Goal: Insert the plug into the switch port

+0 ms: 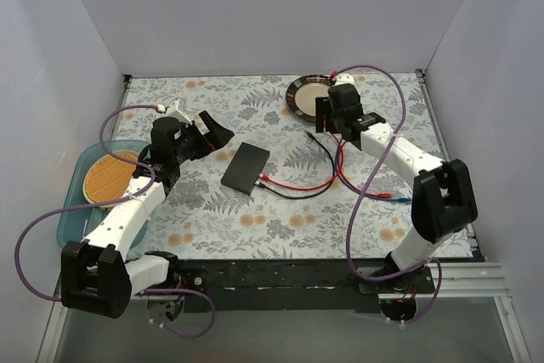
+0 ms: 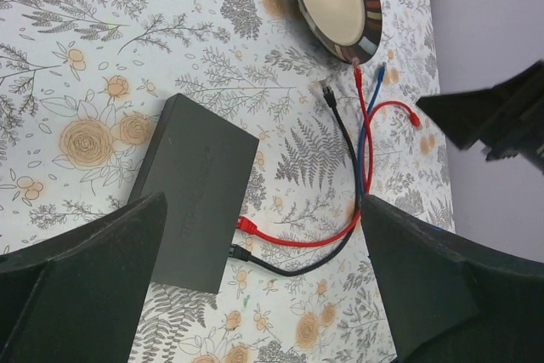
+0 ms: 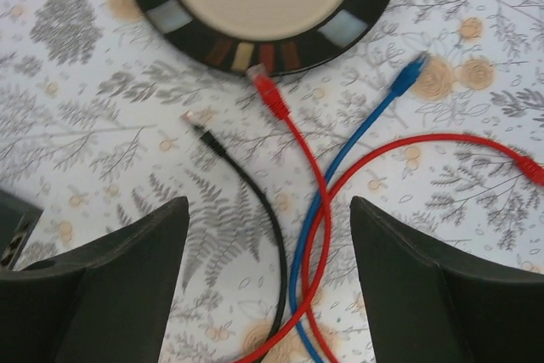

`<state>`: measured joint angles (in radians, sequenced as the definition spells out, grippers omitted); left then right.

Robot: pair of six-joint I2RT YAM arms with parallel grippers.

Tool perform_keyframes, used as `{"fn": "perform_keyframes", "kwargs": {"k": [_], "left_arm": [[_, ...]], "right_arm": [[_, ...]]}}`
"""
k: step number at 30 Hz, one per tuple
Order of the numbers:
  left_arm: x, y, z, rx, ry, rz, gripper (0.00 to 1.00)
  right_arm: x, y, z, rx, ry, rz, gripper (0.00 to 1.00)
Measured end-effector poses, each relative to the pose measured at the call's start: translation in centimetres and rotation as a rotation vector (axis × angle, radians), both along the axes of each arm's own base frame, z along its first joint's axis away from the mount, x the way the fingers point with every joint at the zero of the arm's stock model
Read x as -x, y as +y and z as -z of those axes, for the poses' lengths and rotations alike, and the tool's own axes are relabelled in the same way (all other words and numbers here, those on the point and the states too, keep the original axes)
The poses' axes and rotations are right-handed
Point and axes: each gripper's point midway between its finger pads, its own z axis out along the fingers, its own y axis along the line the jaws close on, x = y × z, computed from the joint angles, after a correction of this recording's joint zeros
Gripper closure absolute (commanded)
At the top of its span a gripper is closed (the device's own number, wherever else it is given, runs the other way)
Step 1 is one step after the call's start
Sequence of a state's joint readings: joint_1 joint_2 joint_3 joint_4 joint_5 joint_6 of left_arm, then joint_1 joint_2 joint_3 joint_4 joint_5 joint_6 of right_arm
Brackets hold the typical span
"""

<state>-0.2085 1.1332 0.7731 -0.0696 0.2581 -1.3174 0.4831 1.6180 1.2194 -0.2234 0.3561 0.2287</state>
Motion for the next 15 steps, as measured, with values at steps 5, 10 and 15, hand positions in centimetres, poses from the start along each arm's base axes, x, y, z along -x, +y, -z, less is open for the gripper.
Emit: {"fn": "perform_keyframes", "kwargs": {"k": [5, 10, 15], "left_arm": [[-0.1, 0.2, 0.8, -0.017, 0.021, -0.011, 0.02], [-0.1, 0.7, 0.9, -0.040, 0.023, -0.028, 0.02], [0.0, 1.0, 0.5, -0.061, 0.000, -0.029, 0.02]], "right_arm": [[-5.4, -4.0, 1.3, -0.002, 0.036, 0.124, 0.28], [-8.0, -6.1, 4.5, 0.017, 0.113, 0.177, 0.39], [-9.6, -6.9, 7.6, 0.032, 0.192, 0.192, 0.47]]}}
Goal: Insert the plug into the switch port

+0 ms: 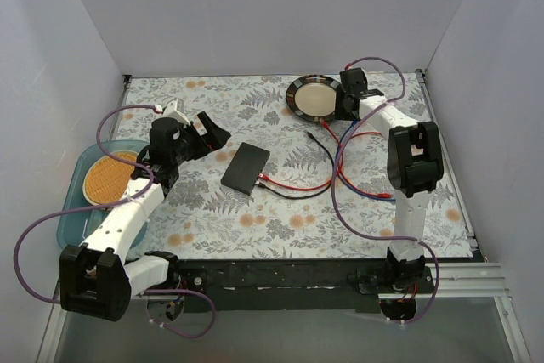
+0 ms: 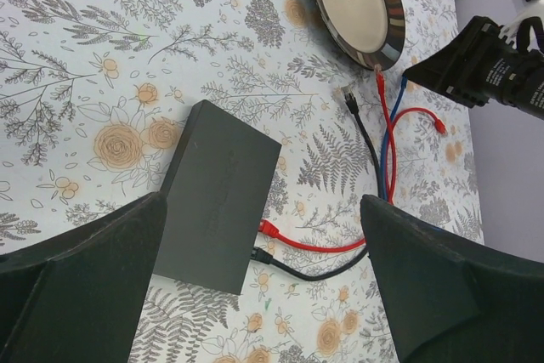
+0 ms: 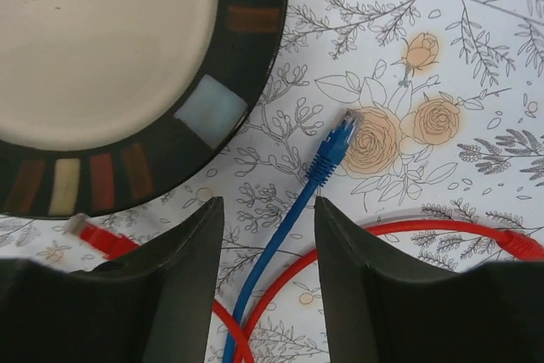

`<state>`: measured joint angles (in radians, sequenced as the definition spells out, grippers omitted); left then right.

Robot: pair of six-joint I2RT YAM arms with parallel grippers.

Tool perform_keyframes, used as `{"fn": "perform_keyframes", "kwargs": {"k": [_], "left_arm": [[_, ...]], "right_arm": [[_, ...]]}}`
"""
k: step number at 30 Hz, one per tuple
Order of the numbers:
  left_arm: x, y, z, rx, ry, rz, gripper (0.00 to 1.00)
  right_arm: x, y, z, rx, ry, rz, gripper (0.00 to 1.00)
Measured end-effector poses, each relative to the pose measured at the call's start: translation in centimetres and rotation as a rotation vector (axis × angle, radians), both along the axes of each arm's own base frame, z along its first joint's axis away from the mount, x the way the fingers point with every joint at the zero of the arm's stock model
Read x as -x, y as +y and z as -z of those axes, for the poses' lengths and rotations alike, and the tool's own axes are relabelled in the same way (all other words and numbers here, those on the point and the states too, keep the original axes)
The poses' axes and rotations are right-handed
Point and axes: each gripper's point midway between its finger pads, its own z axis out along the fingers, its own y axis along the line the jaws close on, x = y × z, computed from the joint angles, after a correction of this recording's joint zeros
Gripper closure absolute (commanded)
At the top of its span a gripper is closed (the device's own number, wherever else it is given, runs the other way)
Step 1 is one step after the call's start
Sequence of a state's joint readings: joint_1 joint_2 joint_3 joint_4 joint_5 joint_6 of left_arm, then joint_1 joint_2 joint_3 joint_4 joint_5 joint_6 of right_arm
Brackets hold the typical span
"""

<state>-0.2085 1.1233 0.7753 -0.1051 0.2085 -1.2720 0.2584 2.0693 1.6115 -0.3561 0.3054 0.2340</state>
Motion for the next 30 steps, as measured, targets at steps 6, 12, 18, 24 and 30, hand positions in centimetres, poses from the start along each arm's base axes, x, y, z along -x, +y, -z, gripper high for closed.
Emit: {"fn": "perform_keyframes", "kwargs": {"k": [6, 12, 18, 24, 30], "left_arm": [[0.0, 0.2, -0.1, -0.017, -0.011, -0.003, 0.02], [-0.2, 0.2, -0.1, -0.030, -0.023, 0.004, 0.02], [-0.3, 0.2, 0.5, -0.043, -0.010, 0.010, 0.02], [-0.3, 0.2, 0.5, -0.048, -0.015, 0.014, 0.02], [-0.3, 0.2, 0.5, -0.050, -0.016, 0.016, 0.02]], "right_arm": [[0.4, -2.0, 2.8, 0.007, 0.069, 0.040, 0.48], [1.4, -3.1, 5.0, -0.024, 0.106, 0.063, 0.51], [0.3, -2.3, 5.1, -0.068, 0.087, 0.046, 0.86], [-0.4, -1.7, 5.0, -0.093, 0.063, 0.038, 0.99], [1.6, -1.9, 3.0, -0.092, 0.065, 0.022, 0.99]]}}
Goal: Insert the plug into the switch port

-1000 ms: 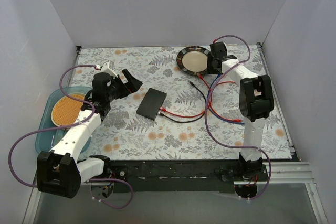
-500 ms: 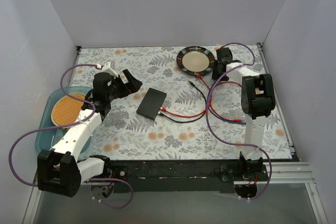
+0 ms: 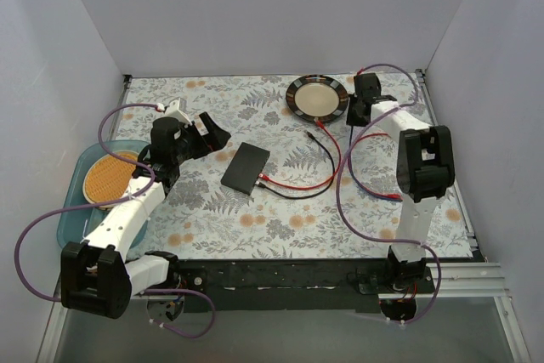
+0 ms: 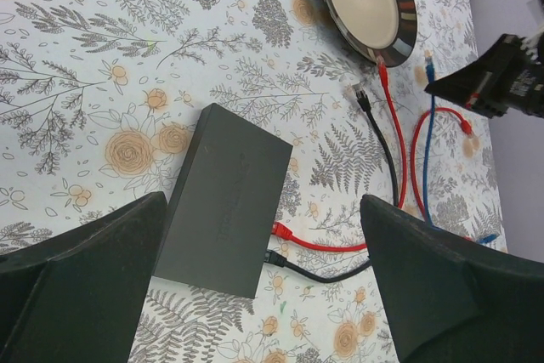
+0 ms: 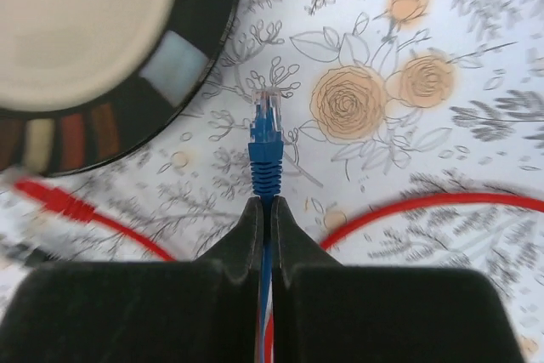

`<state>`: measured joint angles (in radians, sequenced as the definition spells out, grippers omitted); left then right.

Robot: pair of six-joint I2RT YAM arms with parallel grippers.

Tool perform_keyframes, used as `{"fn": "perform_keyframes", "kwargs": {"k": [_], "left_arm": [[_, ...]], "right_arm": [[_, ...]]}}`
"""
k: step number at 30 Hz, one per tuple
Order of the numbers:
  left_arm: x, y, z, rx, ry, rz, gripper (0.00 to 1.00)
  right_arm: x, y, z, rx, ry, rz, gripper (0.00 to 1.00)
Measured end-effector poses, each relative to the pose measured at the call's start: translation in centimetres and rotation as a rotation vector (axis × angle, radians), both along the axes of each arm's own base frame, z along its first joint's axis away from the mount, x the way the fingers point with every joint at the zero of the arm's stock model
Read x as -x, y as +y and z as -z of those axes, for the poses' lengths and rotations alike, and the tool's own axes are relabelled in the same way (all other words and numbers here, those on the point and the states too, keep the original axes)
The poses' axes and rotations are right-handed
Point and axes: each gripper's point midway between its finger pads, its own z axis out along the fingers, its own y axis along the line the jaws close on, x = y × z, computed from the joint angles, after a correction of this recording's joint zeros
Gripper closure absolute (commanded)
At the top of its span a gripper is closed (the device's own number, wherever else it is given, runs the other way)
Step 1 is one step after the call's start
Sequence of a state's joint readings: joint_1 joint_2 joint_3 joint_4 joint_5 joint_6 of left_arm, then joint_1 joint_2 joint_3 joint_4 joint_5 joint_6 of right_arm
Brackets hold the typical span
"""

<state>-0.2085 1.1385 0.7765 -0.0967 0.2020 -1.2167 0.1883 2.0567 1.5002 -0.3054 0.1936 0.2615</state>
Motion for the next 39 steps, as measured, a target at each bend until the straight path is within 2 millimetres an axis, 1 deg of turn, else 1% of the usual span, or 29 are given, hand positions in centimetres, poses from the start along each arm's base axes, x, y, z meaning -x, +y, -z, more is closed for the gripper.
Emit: {"fn": "perform_keyframes", "kwargs": {"k": [1, 2, 3, 5, 6, 7, 8, 9, 10, 11, 12, 14, 15, 16, 18, 20, 21, 22, 24, 26, 27, 29, 30, 31, 33, 34, 36, 38, 39], "left_arm": [[0.0, 0.0, -0.1, 0.001, -0.004, 0.001, 0.02], [-0.1, 0.0, -0.2, 0.003, -0.008, 0.001, 0.02], [-0.1, 0.0, -0.3, 0.003, -0.012, 0.002, 0.02], [-0.1, 0.0, -0.3, 0.002, -0.014, 0.001, 0.02], [-0.1, 0.0, -0.3, 0.003, -0.014, 0.002, 0.02], [-0.1, -0.1, -0.4, 0.003, -0.016, 0.002, 0.02], [-0.1, -0.1, -0.4, 0.004, -0.018, 0.004, 0.02], [-0.1, -0.1, -0.5, 0.005, -0.019, 0.006, 0.02], [-0.1, -0.2, -0.5, 0.006, -0.019, 0.008, 0.02], [-0.1, -0.2, -0.5, 0.007, -0.018, 0.012, 0.02], [0.0, -0.3, -0.5, 0.009, -0.017, 0.017, 0.02], [0.1, -0.4, -0.5, 0.012, -0.019, 0.023, 0.02], [0.1, -0.4, -0.6, 0.012, -0.021, 0.028, 0.02], [0.2, -0.5, -0.8, 0.014, -0.025, 0.033, 0.02], [0.4, -0.7, -1.3, 0.021, -0.040, 0.046, 0.02], [0.6, -1.0, -2.0, 0.031, -0.063, 0.067, 0.02], [0.7, -1.1, -2.2, 0.035, -0.071, 0.075, 0.02], [0.8, -1.4, -2.6, 0.044, -0.083, 0.092, 0.02], [1.1, -2.0, -3.1, 0.058, -0.097, 0.130, 0.02], [1.4, -2.5, -3.2, 0.073, -0.108, 0.166, 0.02], [1.7, -2.8, -3.1, 0.080, -0.110, 0.184, 0.02], [2.1, -3.3, -2.7, 0.094, -0.111, 0.220, 0.02], [2.5, -3.6, -2.5, 0.102, -0.108, 0.242, 0.02], [2.8, -3.9, -2.4, 0.115, -0.106, 0.270, 0.03], [3.3, -4.7, -2.5, 0.143, -0.108, 0.322, 0.05], [3.5, -5.1, -2.6, 0.162, -0.116, 0.349, 0.06], [4.1, -5.8, -2.5, 0.200, -0.119, 0.397, 0.08], [4.9, -6.5, -1.8, 0.241, -0.111, 0.445, 0.11], [5.5, -6.8, -1.3, 0.263, -0.098, 0.470, 0.13]], "right_arm": [[0.1, 0.0, -1.4, -0.003, -0.021, -0.006, 0.99], [0.2, 0.0, -3.3, -0.006, -0.054, -0.011, 0.99], [0.1, 0.1, -5.5, -0.014, -0.100, -0.019, 0.99], [0.3, 0.4, -11.1, -0.038, -0.216, -0.042, 0.99], [0.6, 0.6, -15.2, -0.059, -0.306, -0.058, 0.99], [1.0, 0.6, -18.3, -0.072, -0.377, -0.069, 0.99], [1.8, 0.7, -22.1, -0.091, -0.466, -0.085, 0.99], [2.9, 0.9, -26.5, -0.115, -0.574, -0.106, 0.99], [4.2, 1.0, -30.3, -0.137, -0.672, -0.123, 0.99], [5.5, 1.0, -33.2, -0.155, -0.749, -0.140, 0.99], [7.6, 1.1, -36.7, -0.181, -0.853, -0.168, 0.99], [11.0, 1.1, -41.0, -0.208, -0.997, -0.203, 0.99], [12.9, 1.1, -42.5, -0.219, -1.059, -0.228, 0.99], [14.4, 1.2, -43.4, -0.225, -1.099, -0.252, 0.99], [16.5, 1.5, -44.8, -0.232, -1.157, -0.304, 0.99], [17.1, 2.2, -44.9, -0.230, -1.166, -0.362, 0.99], [17.1, 2.7, -44.5, -0.229, -1.155, -0.399, 0.99], [16.7, 3.5, -43.5, -0.224, -1.123, -0.448, 0.99], [15.8, 4.7, -40.4, -0.226, -1.039, -0.519, 0.99], [14.9, 6.0, -35.3, -0.244, -0.909, -0.593, 0.99], [14.7, 6.6, -32.1, -0.258, -0.831, -0.623, 0.99], [15.2, 7.7, -25.0, -0.301, -0.646, -0.670, 0.99], [15.9, 8.2, -21.9, -0.326, -0.559, -0.690, 0.99], [16.8, 8.8, -19.2, -0.351, -0.485, -0.714, 0.99], [19.0, 10.7, -15.2, -0.393, -0.367, -0.778, 0.99], [20.3, 11.9, -13.8, -0.409, -0.317, -0.823, 0.99], [22.5, 14.6, -12.4, -0.435, -0.258, -0.918, 0.99], [24.6, 17.7, -11.7, -0.465, -0.226, -1.030, 0.99], [25.4, 18.7, -11.4, -0.480, -0.214, -1.067, 0.99]]}}
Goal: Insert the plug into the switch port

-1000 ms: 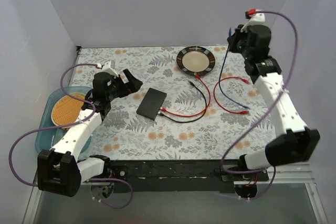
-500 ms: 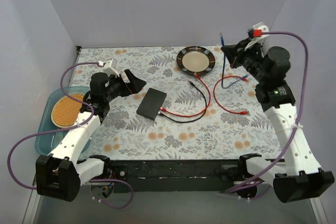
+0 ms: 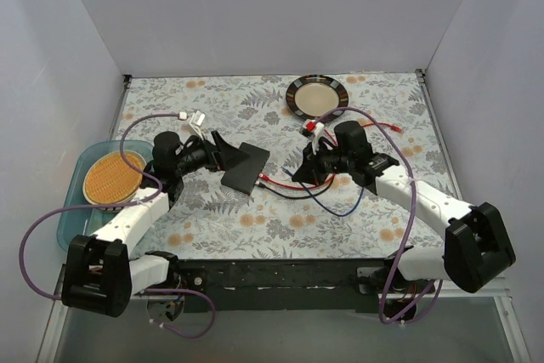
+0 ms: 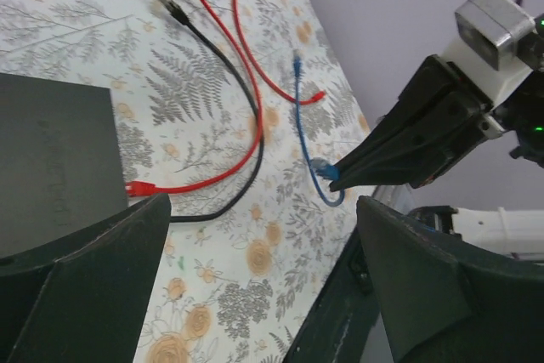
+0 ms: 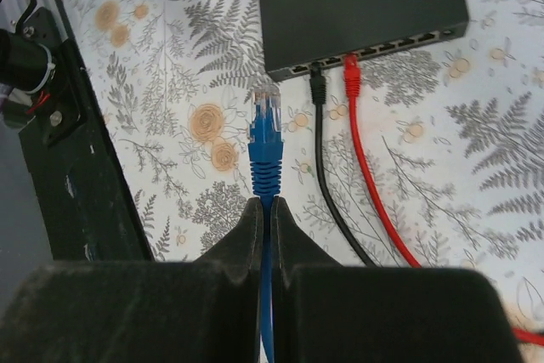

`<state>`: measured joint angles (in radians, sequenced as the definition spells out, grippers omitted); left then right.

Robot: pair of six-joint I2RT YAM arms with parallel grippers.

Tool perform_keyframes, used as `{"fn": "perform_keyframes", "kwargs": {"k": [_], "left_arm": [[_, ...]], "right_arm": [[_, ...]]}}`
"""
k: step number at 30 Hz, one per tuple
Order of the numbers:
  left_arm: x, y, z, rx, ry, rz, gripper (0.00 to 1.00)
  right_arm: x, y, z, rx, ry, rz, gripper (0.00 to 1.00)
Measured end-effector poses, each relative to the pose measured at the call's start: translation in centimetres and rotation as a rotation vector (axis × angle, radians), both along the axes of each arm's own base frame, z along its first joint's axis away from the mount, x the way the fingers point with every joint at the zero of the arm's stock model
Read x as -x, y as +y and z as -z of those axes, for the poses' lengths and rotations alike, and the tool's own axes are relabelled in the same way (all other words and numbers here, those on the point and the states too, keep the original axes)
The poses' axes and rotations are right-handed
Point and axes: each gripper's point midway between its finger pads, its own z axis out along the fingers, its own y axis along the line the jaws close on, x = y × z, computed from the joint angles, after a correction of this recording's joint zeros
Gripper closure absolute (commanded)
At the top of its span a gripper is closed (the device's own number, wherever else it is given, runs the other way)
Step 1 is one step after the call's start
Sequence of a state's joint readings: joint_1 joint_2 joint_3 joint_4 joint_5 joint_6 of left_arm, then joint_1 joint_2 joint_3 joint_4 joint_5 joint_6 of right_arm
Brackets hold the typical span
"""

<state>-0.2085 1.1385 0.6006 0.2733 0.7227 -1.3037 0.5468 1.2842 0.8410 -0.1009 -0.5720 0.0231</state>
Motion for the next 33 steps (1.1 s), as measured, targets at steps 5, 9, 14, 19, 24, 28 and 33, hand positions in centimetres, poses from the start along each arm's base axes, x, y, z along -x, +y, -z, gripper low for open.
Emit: {"fn": "perform_keyframes", "kwargs": {"k": [5, 9, 14, 19, 24, 28, 33], "left_arm": [[1.8, -1.3, 1.7, 0.060, 0.038, 0.102, 0.21], [2.9, -3.5, 2.2, 0.075, 0.038, 0.200, 0.30], [4.0, -7.0, 2.5, 0.055, 0.041, 0.321, 0.34], [4.2, -7.9, 2.8, 0.044, 0.043, 0.349, 0.36], [4.1, -8.0, 2.8, 0.043, 0.034, 0.349, 0.35], [4.1, -7.9, 2.3, 0.043, 0.013, 0.343, 0.33], [4.2, -7.8, 1.6, 0.040, -0.018, 0.338, 0.32]], "right_arm": [[1.3, 2.1, 0.7, -0.033, 0.018, -0.071, 0.99], [1.4, 2.7, 0.6, -0.044, 0.013, -0.085, 0.99], [1.4, 2.9, 0.5, -0.051, 0.009, -0.085, 0.99], [1.6, 3.0, 0.4, -0.055, 0.012, -0.093, 0.99], [3.0, 3.4, 0.0, -0.093, 0.036, -0.176, 0.99], [4.2, 3.8, 0.2, -0.117, 0.072, -0.254, 0.99], [5.5, 3.9, -0.4, -0.146, 0.094, -0.338, 0.99]]}}
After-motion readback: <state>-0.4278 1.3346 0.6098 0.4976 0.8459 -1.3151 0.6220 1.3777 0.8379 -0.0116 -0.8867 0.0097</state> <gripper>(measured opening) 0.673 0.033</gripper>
